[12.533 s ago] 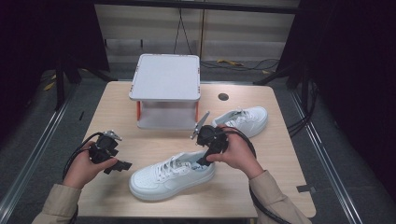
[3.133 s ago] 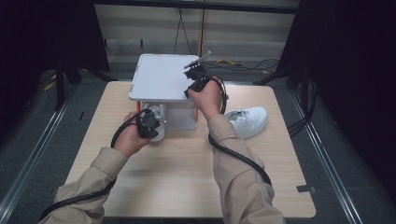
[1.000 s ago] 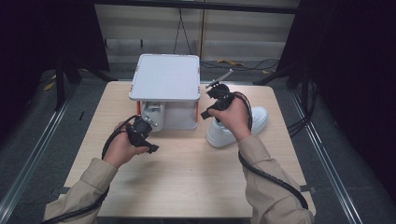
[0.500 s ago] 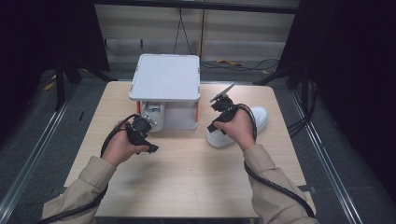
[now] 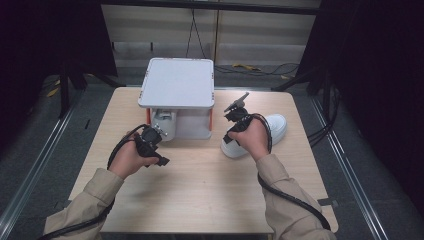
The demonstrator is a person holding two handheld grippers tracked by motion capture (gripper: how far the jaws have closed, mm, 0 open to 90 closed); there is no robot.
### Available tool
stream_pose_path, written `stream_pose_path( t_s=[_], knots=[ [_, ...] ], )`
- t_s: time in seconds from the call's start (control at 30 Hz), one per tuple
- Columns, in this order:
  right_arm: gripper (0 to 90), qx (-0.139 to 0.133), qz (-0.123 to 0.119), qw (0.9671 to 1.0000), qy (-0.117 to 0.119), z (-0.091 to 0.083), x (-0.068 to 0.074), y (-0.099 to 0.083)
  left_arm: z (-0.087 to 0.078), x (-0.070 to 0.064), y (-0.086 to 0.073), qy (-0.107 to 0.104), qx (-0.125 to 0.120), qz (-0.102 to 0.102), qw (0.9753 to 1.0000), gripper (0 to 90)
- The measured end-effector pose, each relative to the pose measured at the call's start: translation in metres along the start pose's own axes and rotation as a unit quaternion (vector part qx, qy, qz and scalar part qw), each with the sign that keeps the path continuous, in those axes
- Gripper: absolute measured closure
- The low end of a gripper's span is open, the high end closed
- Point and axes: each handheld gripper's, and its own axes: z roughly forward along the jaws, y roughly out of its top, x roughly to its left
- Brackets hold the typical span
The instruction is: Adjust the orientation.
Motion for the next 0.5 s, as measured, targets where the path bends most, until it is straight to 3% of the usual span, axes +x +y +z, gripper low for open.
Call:
stream_pose_path(
  t_s=[0.3,0.5],
  knots=[
    [62.0,0.018,-0.004,0.9998,-0.012,0.017,0.0,0.001,0.002,0.003,0.001,-0.004,0.002,-0.005,1.0,30.0],
    [66.2,0.028,-0.007,0.9996,-0.004,0.028,0.0,0.001,-0.003,0.007,-0.001,-0.004,-0.003,-0.009,0.9999,29.3]
  ],
)
